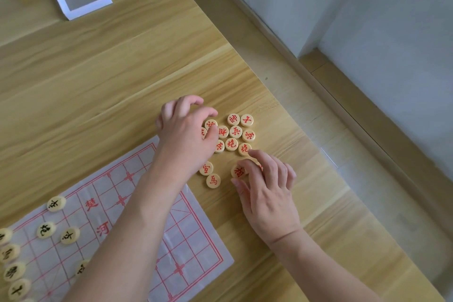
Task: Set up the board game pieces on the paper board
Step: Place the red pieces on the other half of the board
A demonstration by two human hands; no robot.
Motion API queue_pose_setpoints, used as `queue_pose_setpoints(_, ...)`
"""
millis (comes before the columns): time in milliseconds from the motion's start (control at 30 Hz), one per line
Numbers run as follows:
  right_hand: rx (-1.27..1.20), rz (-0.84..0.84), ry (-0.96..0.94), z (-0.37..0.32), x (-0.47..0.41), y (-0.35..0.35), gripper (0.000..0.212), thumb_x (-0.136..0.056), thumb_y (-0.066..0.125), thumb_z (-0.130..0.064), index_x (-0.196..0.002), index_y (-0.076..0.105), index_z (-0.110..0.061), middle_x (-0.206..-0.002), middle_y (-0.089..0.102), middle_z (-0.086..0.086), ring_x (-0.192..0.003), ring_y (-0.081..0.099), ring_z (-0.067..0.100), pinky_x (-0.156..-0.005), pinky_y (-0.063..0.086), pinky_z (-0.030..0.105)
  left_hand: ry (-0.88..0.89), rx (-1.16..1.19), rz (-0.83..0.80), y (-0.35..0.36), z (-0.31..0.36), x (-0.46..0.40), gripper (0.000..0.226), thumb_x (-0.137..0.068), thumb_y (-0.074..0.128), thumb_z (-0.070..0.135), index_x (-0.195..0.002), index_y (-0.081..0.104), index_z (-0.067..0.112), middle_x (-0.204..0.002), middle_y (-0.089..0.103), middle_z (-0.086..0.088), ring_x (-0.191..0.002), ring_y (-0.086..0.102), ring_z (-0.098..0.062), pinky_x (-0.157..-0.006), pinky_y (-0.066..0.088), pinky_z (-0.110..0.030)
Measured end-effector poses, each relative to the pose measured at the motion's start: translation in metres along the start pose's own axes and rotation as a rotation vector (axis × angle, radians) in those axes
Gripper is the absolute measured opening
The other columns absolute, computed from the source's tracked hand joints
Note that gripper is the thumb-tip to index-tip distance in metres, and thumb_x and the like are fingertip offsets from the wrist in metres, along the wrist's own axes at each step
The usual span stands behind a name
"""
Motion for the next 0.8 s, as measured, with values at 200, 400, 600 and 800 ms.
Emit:
queue_pose_setpoints(200, -0.024, 0.013, 0.01, 0.001, 0.0, -0.002, 0.028, -0.097, 0.052, -0.037, -0.112, 0.061, -0.015, -0.13, 0.045, 0.002, -0.113, 0.049, 0.025, -0.101, 0.031, 0.04, 0.021, 0.023, 0.005, -0.002, -0.011, 0.022, 0.021, -0.081, 0.067, 0.025, -0.101, 0.069, 0.033, -0.129, 0.048, 0.012, -0.118, 0.036, -0.021, -0.098, 0.034, -0.048)
queue_pose_setpoints(400, -0.016, 0.002, 0.014, 0.001, -0.001, -0.002, 0.031, -0.096, 0.054, -0.037, -0.11, 0.064, -0.012, -0.13, 0.045, 0.003, -0.113, 0.05, 0.026, -0.101, 0.031, 0.041, -0.021, 0.002, 0.019, -0.003, -0.03, 0.049, 0.019, -0.08, 0.071, 0.025, -0.097, 0.069, 0.034, -0.127, 0.05, 0.014, -0.119, 0.037, -0.022, -0.097, 0.032, -0.046)
queue_pose_setpoints(600, -0.013, -0.006, 0.013, 0.001, -0.001, -0.002, 0.029, -0.096, 0.053, -0.036, -0.111, 0.063, -0.012, -0.13, 0.045, 0.003, -0.113, 0.05, 0.027, -0.102, 0.028, 0.039, -0.035, -0.011, 0.027, -0.005, -0.034, 0.055, 0.021, -0.078, 0.072, 0.025, -0.096, 0.069, 0.035, -0.128, 0.05, 0.014, -0.118, 0.036, -0.022, -0.098, 0.03, -0.044)
queue_pose_setpoints(800, -0.009, -0.001, 0.012, 0.0, -0.001, -0.002, 0.03, -0.097, 0.051, -0.036, -0.111, 0.063, -0.012, -0.129, 0.046, 0.004, -0.113, 0.05, 0.027, -0.101, 0.029, 0.04, -0.024, -0.032, 0.029, -0.005, -0.03, 0.057, 0.021, -0.077, 0.071, 0.027, -0.096, 0.069, 0.036, -0.128, 0.049, 0.014, -0.118, 0.035, -0.021, -0.097, 0.028, -0.041)
Point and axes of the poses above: each hand's wrist, its own x-axis away from the middle knuckle, its own y-axis out of the palm, z = x × y, the point moved 6 cm from there along -x, towards the middle knuckle
